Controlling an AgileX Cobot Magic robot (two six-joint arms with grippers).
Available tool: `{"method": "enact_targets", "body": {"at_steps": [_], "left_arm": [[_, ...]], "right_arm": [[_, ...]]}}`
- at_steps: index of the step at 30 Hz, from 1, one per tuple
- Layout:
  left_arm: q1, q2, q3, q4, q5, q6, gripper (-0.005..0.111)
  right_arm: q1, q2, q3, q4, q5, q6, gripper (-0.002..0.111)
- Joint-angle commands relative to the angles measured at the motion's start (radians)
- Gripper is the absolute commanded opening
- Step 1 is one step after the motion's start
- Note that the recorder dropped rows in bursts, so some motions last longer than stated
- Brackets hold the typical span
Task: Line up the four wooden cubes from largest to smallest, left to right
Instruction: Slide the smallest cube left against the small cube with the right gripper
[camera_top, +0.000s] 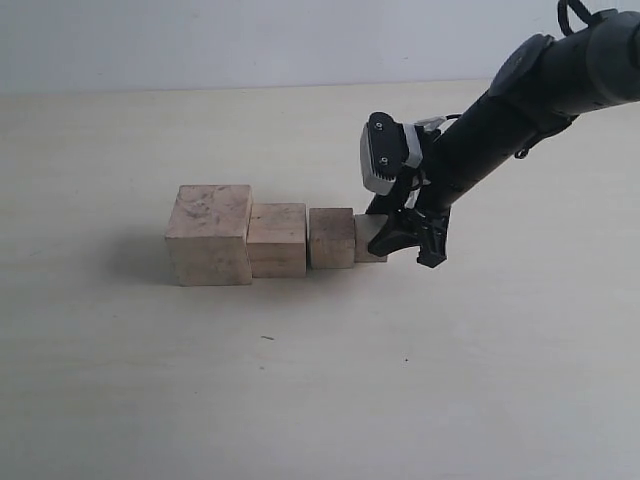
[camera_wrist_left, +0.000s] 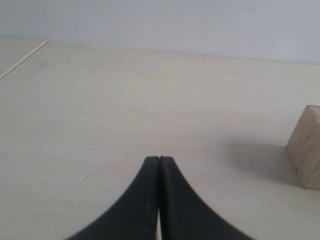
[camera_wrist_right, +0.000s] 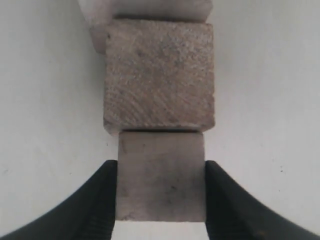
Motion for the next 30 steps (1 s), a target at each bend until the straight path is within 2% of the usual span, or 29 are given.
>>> {"method": "enact_targets", "body": {"at_steps": [1, 6, 24, 28, 30], "left_arm": [[-0.001, -0.006, 0.0, -0.002, -0.01, -0.001, 0.0], [-0.001, -0.006, 0.0, -0.002, -0.01, -0.001, 0.0], [-0.001, -0.006, 0.0, -0.002, -0.01, -0.001, 0.0], [-0.001, -0.006, 0.0, -0.002, -0.01, -0.001, 0.0], [-0.001, -0.006, 0.0, -0.002, -0.01, -0.001, 0.0]], "right_arm": [[0.001, 0.027, 0.003, 0.023, -0.007, -0.046, 0.0], [0.001, 0.061, 0.003, 0.112, 0.025, -0.102, 0.0], [0.001, 0.065, 0.003, 0.126, 0.035, -0.049, 0.0], [0.001, 0.065, 0.003, 0.129, 0.037, -0.043, 0.011], [0.001, 0.065, 0.003, 0.138, 0.037, -0.043, 0.02]]}}
